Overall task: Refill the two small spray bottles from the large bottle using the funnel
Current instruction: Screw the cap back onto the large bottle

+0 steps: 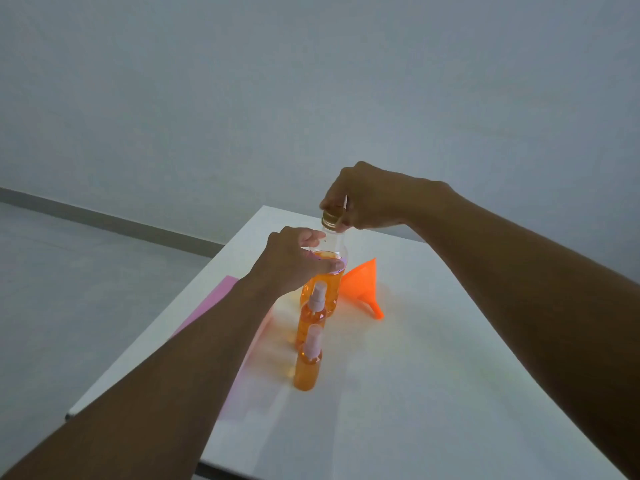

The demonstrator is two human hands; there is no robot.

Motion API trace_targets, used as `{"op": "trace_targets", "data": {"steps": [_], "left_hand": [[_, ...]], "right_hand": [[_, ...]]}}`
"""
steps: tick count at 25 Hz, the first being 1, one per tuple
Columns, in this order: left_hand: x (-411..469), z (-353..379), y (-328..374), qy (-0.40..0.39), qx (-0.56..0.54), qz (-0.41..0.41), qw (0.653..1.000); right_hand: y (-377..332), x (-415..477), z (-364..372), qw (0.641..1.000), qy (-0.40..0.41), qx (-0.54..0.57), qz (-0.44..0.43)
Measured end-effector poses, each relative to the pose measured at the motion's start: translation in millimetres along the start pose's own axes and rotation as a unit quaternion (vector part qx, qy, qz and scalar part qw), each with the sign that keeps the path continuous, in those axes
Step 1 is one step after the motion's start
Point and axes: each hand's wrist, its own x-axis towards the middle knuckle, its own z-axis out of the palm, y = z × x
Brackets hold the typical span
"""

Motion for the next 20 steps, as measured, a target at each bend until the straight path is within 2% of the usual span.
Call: {"op": "trace_targets", "data": {"steps": [5, 9, 11, 14, 16, 20], "left_hand": [[-6, 3, 0, 0.013, -0.060, -0.012, 0.998], [-7, 6, -5, 0.016, -0.081, -0.017, 0.996], [-7, 8, -8, 0.013, -0.095, -0.022, 0.995], [-5, 9, -12, 0.015, -0.111, -0.029, 0.993], [-6, 9, -11, 0.017, -0.112, -0.030, 0.993], [-5, 10, -12, 0.017, -0.108, -0.027, 0.994]], "right_hand": [[4, 0, 7, 0.994, 0.041, -0.032, 0.093], [7, -7, 1, 0.994, -0.012, 0.109, 0.011], [3, -7, 3, 0.995, 0.003, 0.099, -0.009], [-6, 1, 12, 0.997, 0.044, 0.054, 0.019], [-4, 5, 9, 0.999, 0.025, 0.025, 0.034], [5, -5, 0, 0.997, -0.013, 0.070, 0.006]]}}
